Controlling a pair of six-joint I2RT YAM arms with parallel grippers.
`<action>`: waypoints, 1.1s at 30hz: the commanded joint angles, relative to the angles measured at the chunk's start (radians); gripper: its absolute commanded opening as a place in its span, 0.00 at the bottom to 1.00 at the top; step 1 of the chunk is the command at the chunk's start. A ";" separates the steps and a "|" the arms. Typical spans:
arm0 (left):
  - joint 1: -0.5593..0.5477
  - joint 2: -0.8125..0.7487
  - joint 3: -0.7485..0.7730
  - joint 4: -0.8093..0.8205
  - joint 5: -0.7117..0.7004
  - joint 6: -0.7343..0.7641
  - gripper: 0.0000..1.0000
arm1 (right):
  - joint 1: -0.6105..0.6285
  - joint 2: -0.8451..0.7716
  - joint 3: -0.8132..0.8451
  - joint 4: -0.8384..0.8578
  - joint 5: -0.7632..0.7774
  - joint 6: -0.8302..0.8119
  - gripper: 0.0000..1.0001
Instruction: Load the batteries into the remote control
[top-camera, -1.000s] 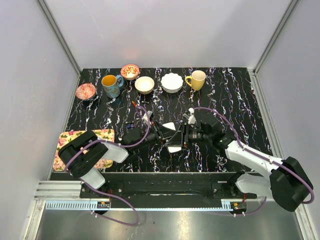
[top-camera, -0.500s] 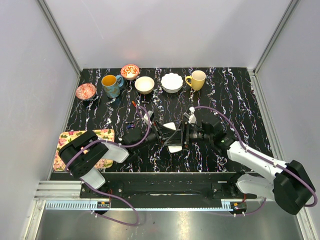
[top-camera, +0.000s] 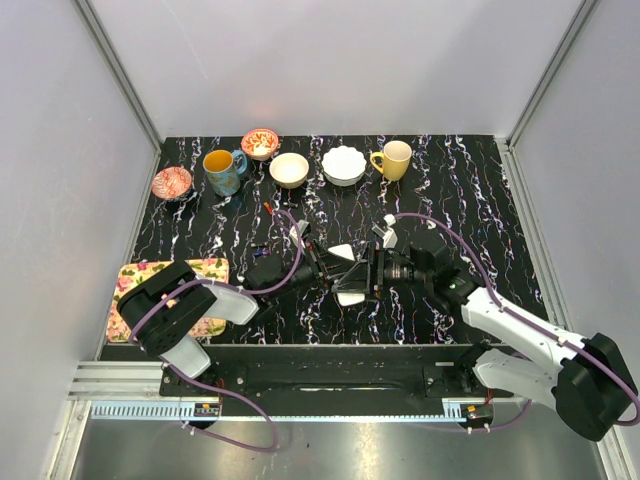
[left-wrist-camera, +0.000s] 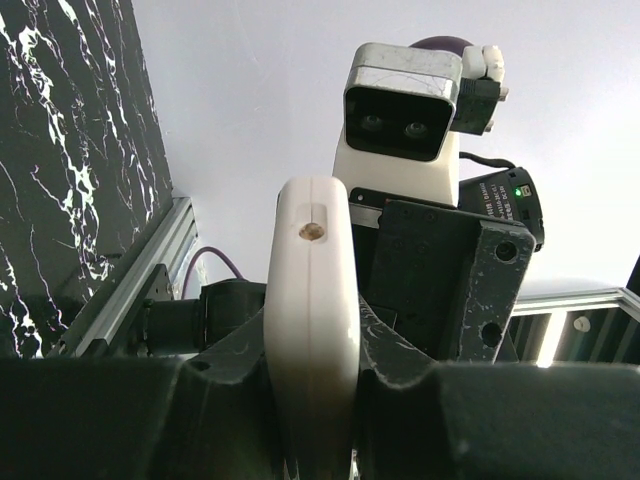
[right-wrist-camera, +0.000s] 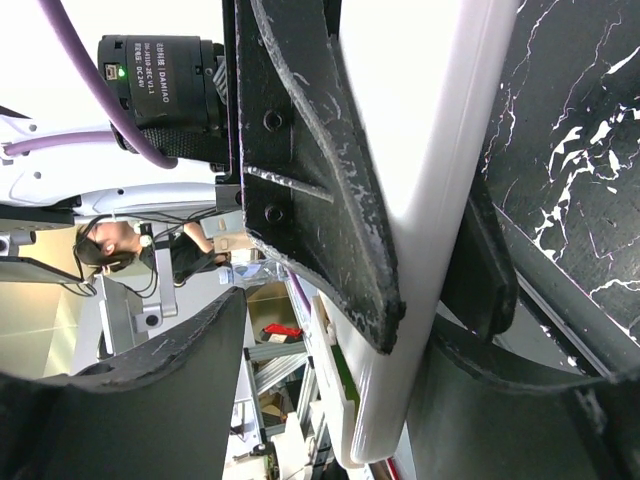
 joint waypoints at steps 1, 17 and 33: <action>0.013 -0.025 0.025 0.366 -0.009 0.014 0.00 | -0.009 -0.043 -0.003 0.052 -0.009 0.010 0.65; 0.014 -0.105 0.008 0.280 -0.049 0.078 0.00 | -0.014 -0.040 -0.012 -0.019 0.029 0.006 0.73; 0.031 -0.128 0.000 0.216 -0.077 0.101 0.00 | -0.022 -0.080 -0.022 -0.016 0.043 0.021 0.64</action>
